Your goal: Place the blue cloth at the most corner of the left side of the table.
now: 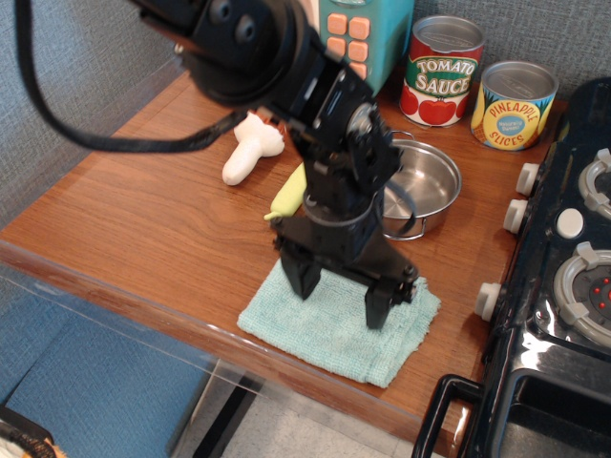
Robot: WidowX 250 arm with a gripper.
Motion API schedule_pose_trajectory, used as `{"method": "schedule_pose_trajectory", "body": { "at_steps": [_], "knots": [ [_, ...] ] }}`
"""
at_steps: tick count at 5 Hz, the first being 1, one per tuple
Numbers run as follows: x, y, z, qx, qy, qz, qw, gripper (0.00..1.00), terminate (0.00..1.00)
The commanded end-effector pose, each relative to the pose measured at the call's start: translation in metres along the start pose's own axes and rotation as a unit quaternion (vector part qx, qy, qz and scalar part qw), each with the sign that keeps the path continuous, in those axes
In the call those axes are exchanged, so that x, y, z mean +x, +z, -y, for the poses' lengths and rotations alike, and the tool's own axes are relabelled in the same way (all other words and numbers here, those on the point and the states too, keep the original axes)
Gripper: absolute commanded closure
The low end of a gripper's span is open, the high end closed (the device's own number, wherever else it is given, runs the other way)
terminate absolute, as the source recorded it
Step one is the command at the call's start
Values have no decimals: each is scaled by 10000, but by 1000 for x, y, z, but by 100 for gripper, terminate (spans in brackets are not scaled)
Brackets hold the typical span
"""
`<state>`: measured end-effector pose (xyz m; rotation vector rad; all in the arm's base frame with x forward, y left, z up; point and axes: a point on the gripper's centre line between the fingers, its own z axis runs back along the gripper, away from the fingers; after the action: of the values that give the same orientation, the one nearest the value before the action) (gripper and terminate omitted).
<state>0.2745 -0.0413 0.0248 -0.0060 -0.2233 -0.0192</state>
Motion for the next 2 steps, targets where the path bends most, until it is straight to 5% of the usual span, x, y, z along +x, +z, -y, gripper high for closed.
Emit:
{"method": "schedule_pose_trajectory", "body": {
  "at_steps": [1, 2],
  "knots": [
    [-11, -25, -26, 259, 98, -393, 9988, 0, 0],
    [-23, -33, -43, 388, 129, -580, 9975, 0, 0]
  ]
}}
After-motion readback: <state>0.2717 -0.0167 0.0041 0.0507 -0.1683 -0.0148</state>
